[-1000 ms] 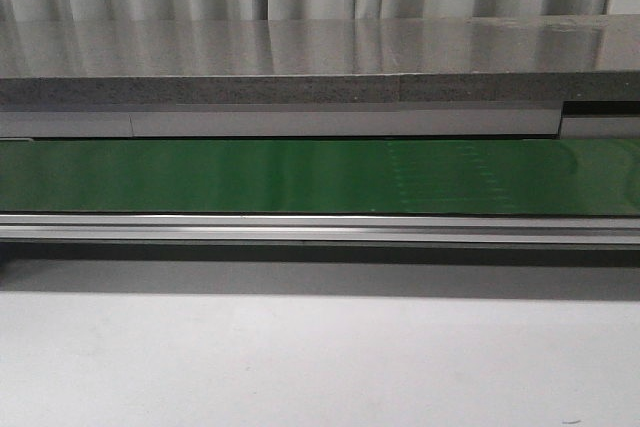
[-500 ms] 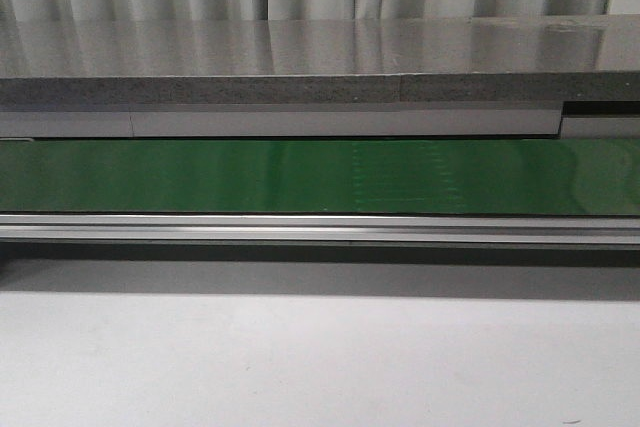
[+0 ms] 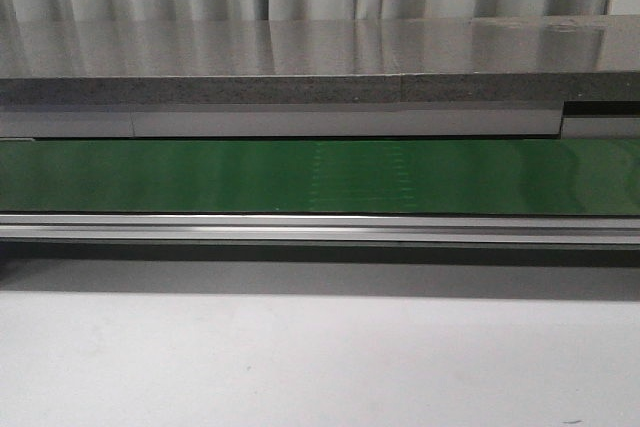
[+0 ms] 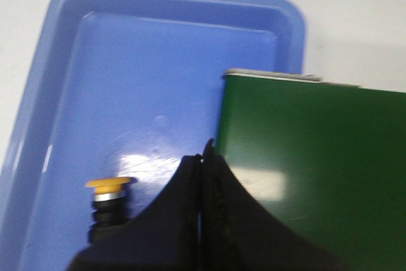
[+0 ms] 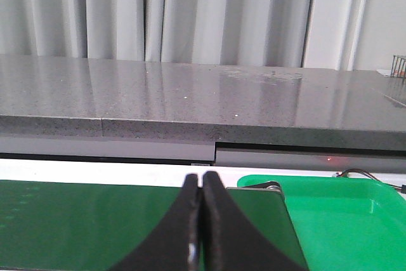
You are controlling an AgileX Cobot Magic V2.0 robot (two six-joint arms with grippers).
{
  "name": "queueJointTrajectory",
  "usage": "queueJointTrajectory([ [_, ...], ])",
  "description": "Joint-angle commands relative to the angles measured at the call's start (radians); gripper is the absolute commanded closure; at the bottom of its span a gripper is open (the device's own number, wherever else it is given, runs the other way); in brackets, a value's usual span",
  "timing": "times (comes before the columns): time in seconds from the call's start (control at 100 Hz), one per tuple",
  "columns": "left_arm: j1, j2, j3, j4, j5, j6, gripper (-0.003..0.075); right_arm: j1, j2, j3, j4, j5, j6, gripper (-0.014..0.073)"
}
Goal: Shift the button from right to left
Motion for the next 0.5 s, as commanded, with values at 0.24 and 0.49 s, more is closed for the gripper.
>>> queueJointTrajectory([
  [0.24,-0.247,-0.101,-0.022,-0.098,-0.037,-0.032,0.0741,0.0,-0.005,-0.025,-0.006,-0.085,-0.001,0.0661],
  [0.49,-0.367,-0.133,-0.018,-0.1,-0.056,-0.06,0.0741,0.0,-0.005,-0.025,-0.006,-0.085,-0.001,0.0661],
])
